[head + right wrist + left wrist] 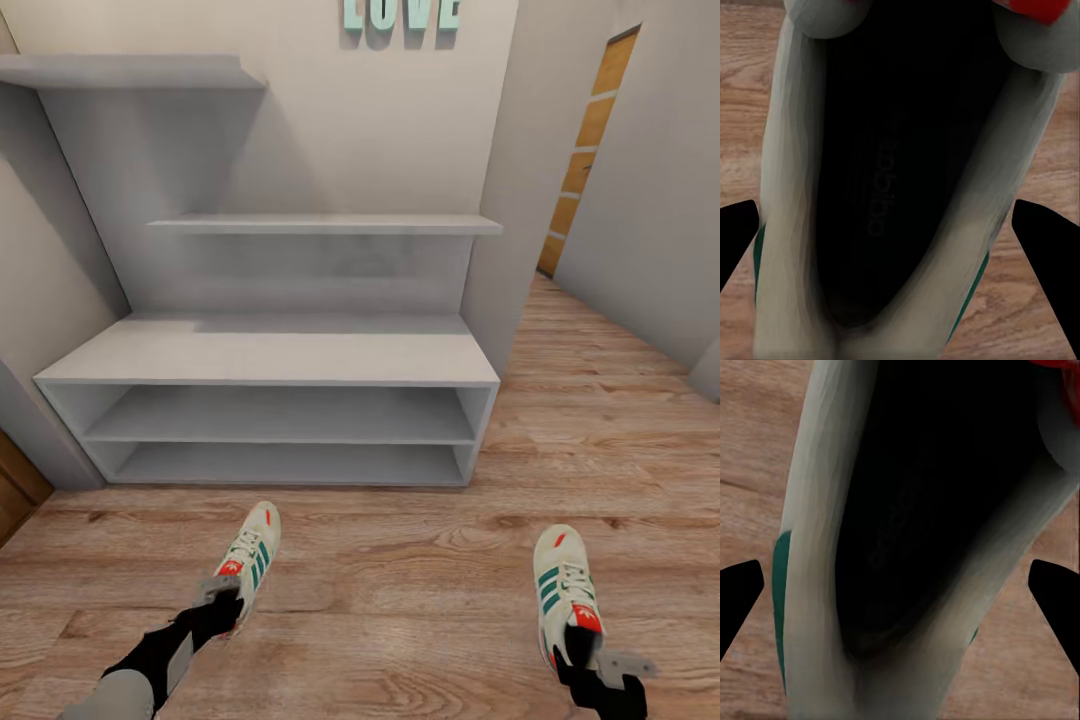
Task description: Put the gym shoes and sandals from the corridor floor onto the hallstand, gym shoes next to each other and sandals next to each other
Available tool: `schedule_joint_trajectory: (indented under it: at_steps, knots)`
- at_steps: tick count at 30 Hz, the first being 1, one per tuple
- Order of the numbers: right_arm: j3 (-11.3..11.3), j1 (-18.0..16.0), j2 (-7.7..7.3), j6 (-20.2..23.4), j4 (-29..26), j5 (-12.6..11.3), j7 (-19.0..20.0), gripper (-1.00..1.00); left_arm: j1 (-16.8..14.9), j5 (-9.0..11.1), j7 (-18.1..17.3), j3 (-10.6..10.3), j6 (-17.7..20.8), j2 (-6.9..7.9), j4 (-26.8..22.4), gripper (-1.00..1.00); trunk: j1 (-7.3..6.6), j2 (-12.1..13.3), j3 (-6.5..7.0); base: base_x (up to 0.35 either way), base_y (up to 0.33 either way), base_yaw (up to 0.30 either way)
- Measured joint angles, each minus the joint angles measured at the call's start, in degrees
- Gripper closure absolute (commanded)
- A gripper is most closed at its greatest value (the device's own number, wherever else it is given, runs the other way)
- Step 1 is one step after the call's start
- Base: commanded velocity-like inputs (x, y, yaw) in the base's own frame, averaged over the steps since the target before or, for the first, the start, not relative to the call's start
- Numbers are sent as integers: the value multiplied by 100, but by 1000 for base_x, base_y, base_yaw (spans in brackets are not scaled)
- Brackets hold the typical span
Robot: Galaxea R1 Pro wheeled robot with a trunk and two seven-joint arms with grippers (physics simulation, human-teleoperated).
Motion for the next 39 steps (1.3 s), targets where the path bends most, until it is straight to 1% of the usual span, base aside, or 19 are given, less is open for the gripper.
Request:
schedule_joint_trajectory:
  at_steps: [1,2,3,5,6,7,8,9,10,13,16,25,39]
  knots:
    - [-25,0,7,25,2,6,11,100,-197,-5,41,-10,241,-46,5,100,0,0,0,0,0,0]
    - [-35,0,14,34,2,8,16,100,-305,-15,62,2,369,-69,3,100,0,0,0,0,0,0]
    - [-43,0,27,46,6,17,22,100,-498,-15,113,5,596,-111,8,100,0,0,0,0,0,0]
    - [-54,0,36,52,9,19,28,100,-699,-5,182,-3,816,-148,17,100,0,0,0,0,0,0]
    - [-53,0,42,58,10,24,33,100,-879,11,249,-26,1034,-194,19,100,0,0,0,0,0,0]
    - [-52,0,46,61,12,25,37,100,-1144,28,360,-119,1349,-278,19,100,0,0,0,0,0,0]
    - [-60,0,49,62,12,22,39,100,-1388,36,490,-295,1628,-357,15,100,0,0,1,0,0,0]
    - [-64,0,50,61,13,19,40,100,-1508,22,618,-467,1811,-406,1,100,0,0,0,0,0,0]
    - [-62,0,50,60,13,19,41,100,-1563,8,688,-554,1884,-426,-17,100,0,0,0,0,0,0]
    - [-65,0,51,59,12,18,41,100,-1618,9,797,-675,1967,-446,-50,100,0,0,0,9,0,0]
    - [-60,0,51,59,13,19,40,100,-1626,19,825,-707,1972,-451,-69,100,-2,0,0,176,-59,0]
    - [-57,0,51,57,13,19,40,100,-1632,37,834,-718,1946,-459,-74,100,-1,0,0,178,-214,0]
    - [-54,0,59,57,13,20,40,100,-1648,40,811,-721,1952,-460,-73,100,0,0,0,16,-277,0]
